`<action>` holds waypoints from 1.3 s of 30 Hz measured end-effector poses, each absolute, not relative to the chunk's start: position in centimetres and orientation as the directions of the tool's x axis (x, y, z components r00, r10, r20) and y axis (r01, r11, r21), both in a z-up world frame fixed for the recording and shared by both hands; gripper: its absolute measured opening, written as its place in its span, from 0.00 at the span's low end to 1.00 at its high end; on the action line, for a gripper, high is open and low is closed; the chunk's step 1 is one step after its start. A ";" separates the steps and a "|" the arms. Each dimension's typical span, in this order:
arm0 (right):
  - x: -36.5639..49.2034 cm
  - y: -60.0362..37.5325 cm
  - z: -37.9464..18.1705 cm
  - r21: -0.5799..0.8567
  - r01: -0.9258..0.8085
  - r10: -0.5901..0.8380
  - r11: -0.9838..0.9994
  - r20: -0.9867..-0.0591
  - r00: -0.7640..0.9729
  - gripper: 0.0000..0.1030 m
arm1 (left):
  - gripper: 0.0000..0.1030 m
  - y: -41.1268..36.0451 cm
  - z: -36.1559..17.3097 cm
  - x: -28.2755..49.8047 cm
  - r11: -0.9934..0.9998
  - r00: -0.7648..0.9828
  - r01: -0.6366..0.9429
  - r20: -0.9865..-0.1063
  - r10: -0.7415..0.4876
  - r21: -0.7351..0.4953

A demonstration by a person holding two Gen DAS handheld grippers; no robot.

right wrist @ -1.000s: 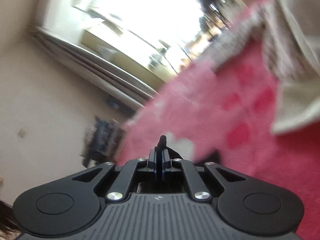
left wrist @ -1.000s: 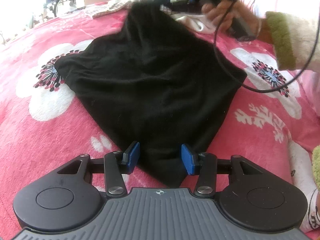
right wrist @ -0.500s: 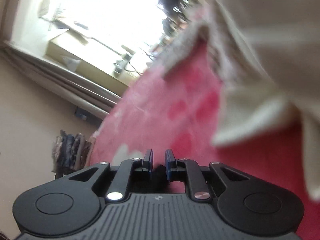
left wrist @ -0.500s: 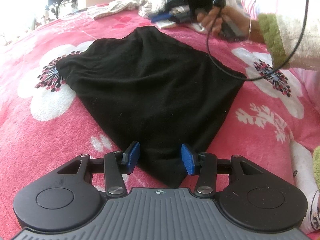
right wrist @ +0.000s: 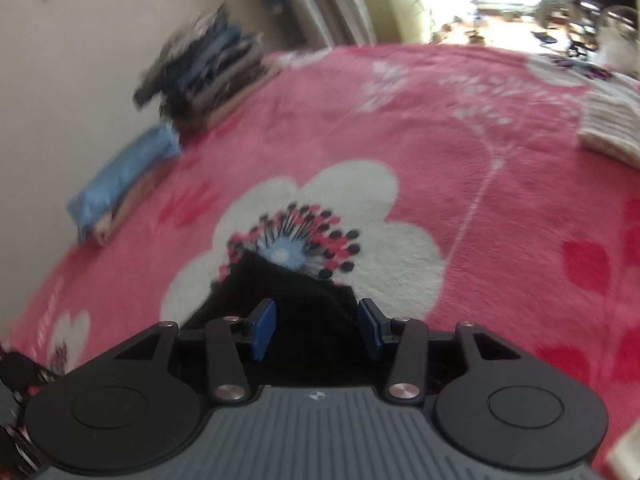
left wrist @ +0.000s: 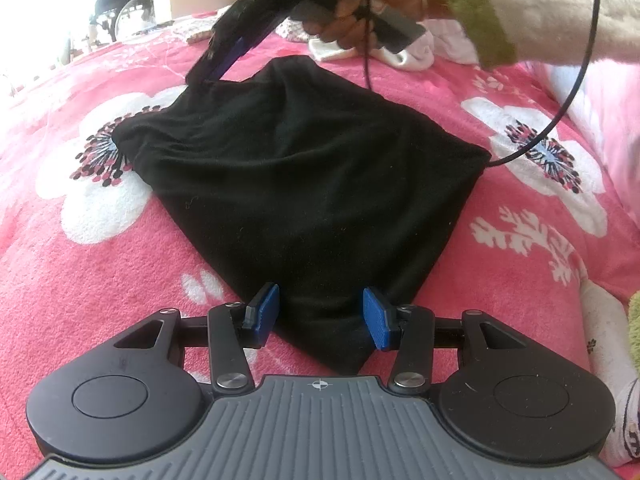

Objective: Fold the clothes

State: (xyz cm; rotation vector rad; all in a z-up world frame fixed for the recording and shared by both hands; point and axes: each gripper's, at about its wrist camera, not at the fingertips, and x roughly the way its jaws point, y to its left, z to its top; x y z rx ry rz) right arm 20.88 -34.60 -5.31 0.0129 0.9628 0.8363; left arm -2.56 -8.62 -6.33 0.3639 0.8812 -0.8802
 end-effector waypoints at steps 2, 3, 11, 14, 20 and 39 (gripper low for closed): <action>20.5 -34.0 -5.4 0.337 -0.652 0.633 0.679 -0.718 0.288 0.05 | 0.45 -8.6 -6.3 -2.6 0.606 0.329 0.793 -0.791 -0.516 -0.066; 20.2 -33.8 -5.3 0.326 -0.663 0.636 0.674 -0.712 0.296 0.04 | 0.45 -8.5 -6.4 -2.6 0.605 0.329 0.793 -0.790 -0.517 -0.065; 20.9 -33.1 -6.2 0.371 -0.653 0.702 0.660 -0.613 0.361 0.04 | 0.45 -8.1 -6.3 -2.8 0.603 0.333 0.795 -0.791 -0.514 -0.058; 22.0 -33.3 -8.2 0.334 -0.594 0.625 0.732 -0.677 0.389 0.07 | 0.45 -8.1 -6.3 -2.9 0.605 0.336 0.795 -0.791 -0.512 -0.054; 20.8 -36.4 -4.9 0.343 -0.495 0.590 0.798 -0.609 0.530 0.17 | 0.45 -8.0 -6.2 -3.0 0.611 0.334 0.790 -0.794 -0.507 -0.058; 20.7 -26.5 -2.5 0.310 -0.603 0.570 0.735 -0.765 0.301 0.17 | 0.46 -7.3 -5.9 -3.2 0.645 0.332 0.760 -0.805 -0.491 -0.080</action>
